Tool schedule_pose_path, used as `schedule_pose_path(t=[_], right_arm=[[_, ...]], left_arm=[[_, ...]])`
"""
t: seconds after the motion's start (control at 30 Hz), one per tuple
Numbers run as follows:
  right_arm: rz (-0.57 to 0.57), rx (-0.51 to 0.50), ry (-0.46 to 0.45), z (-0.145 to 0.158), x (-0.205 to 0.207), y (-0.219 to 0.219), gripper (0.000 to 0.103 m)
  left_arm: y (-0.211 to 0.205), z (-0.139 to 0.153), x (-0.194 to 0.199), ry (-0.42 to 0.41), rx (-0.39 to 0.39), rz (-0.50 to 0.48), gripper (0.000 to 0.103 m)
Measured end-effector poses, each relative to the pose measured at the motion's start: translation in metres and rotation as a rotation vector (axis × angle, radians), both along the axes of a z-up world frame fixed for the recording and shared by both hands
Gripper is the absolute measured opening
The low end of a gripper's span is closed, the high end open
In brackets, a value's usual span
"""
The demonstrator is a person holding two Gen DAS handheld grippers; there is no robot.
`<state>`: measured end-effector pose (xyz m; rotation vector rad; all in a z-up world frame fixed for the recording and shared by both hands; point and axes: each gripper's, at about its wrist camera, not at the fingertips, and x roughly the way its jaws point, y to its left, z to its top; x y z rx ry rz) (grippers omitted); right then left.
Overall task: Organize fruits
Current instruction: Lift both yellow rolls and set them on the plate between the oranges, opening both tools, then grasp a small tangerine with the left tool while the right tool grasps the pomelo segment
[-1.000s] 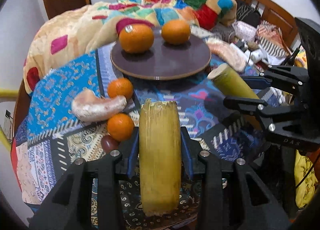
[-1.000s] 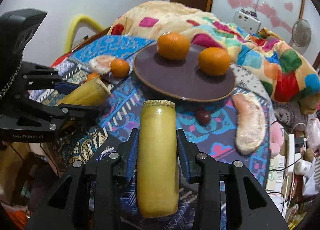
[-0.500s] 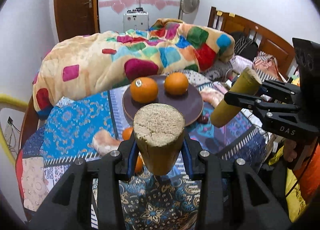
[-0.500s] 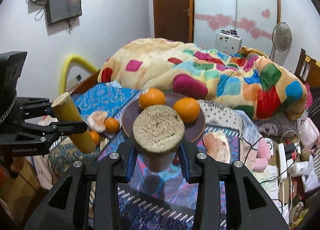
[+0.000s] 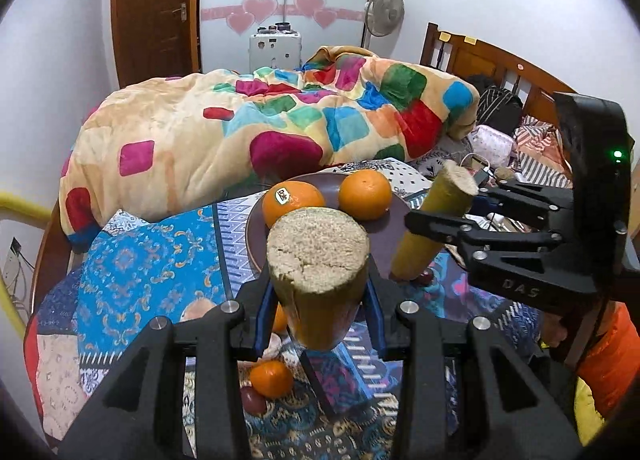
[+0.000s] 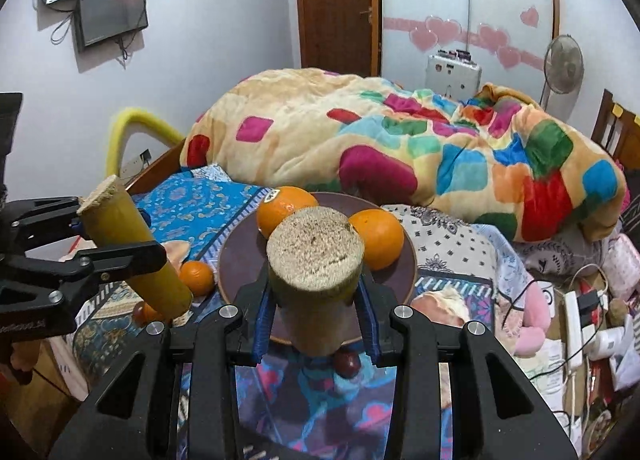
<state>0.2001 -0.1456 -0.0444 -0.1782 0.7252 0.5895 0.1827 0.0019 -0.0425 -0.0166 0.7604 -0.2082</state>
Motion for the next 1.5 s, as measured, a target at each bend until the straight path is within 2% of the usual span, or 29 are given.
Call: schedule_pose_path(t=[0.27, 0.6, 0.67, 0.73, 0.77, 0.97, 1.1, 1.2, 1.33, 1.43, 1.47, 1.5], right_arm=[[-0.006, 0.014, 0.032, -0.015, 0.029, 0.014, 0.033], [-0.031, 0.017, 0.077, -0.027, 0.060, 0.021, 0.034], [-0.035, 0.016, 0.064, -0.025, 0.058, 0.017, 0.034], [-0.037, 0.022, 0.053, -0.023, 0.055, 0.012, 0.044], [-0.042, 0.022, 0.046, -0.021, 0.055, 0.012, 0.045], [-0.051, 0.029, 0.003, -0.010, 0.042, -0.008, 0.045], [-0.071, -0.007, -0.055, -0.006, 0.031, -0.021, 0.045], [-0.072, -0.012, -0.059, -0.007, 0.029, -0.030, 0.046], [-0.087, -0.018, -0.055, -0.011, 0.024, -0.044, 0.046], [-0.091, -0.028, -0.047, -0.014, 0.022, -0.052, 0.046], [-0.093, -0.031, -0.045, -0.016, 0.020, -0.054, 0.046], [-0.094, -0.033, -0.042, -0.017, 0.019, -0.056, 0.046]], left_arm=[[0.009, -0.012, 0.028, 0.021, -0.019, 0.037, 0.038], [-0.006, -0.014, 0.052, 0.031, 0.032, 0.002, 0.038], [-0.009, -0.014, 0.055, 0.032, 0.040, -0.002, 0.038], [-0.012, -0.015, 0.057, 0.038, 0.043, -0.008, 0.038], [-0.014, -0.016, 0.059, 0.040, 0.046, -0.007, 0.038], [-0.024, -0.018, 0.069, 0.063, 0.052, -0.013, 0.038], [-0.029, -0.022, 0.081, 0.082, 0.051, -0.005, 0.038], [-0.029, -0.027, 0.091, 0.109, 0.019, 0.005, 0.038], [-0.034, -0.025, 0.096, 0.099, 0.036, 0.026, 0.039], [-0.039, -0.021, 0.091, 0.081, 0.071, 0.015, 0.047], [-0.040, -0.019, 0.089, 0.073, 0.089, 0.016, 0.054], [-0.041, -0.016, 0.085, 0.057, 0.099, 0.018, 0.057]])
